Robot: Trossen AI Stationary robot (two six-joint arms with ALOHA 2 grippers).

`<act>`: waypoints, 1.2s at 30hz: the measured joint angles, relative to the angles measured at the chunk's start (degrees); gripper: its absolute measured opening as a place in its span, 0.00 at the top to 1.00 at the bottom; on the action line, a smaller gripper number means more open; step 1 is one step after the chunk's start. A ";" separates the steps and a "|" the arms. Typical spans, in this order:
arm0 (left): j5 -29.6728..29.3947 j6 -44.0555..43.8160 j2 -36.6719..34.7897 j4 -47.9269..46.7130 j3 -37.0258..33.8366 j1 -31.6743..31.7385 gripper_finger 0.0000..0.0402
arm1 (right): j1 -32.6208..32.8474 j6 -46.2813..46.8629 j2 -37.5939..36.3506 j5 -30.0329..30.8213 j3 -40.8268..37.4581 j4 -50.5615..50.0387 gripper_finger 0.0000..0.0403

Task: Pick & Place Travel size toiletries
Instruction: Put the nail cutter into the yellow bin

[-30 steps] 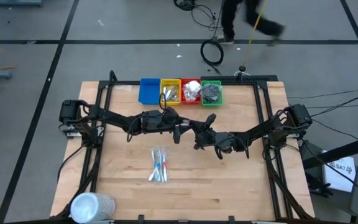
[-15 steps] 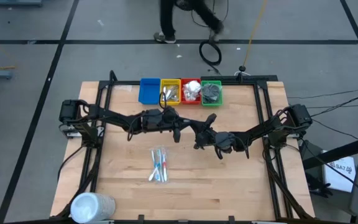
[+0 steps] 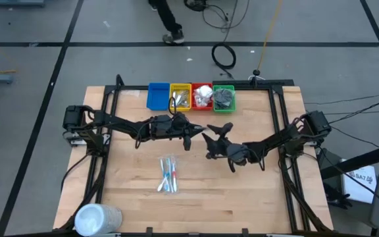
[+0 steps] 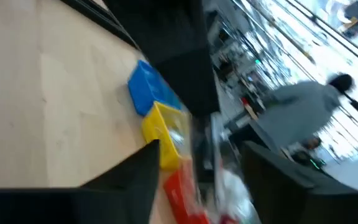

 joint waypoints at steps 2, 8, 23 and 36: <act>0.01 0.36 0.00 0.09 0.00 0.00 0.91 | 1.10 0.19 0.00 4.00 0.00 -0.03 0.39; -4.05 4.63 -0.39 -0.38 0.00 -0.13 0.91 | 6.52 4.73 -5.46 8.67 0.00 -8.75 0.27; -37.23 4.53 -5.86 -17.14 -0.07 -1.74 0.91 | 7.65 38.87 -35.75 -45.95 -6.88 -42.18 0.34; -41.09 -0.77 -5.72 -19.37 -0.31 3.00 0.91 | 7.52 46.70 -61.80 -46.86 -28.41 -29.78 0.41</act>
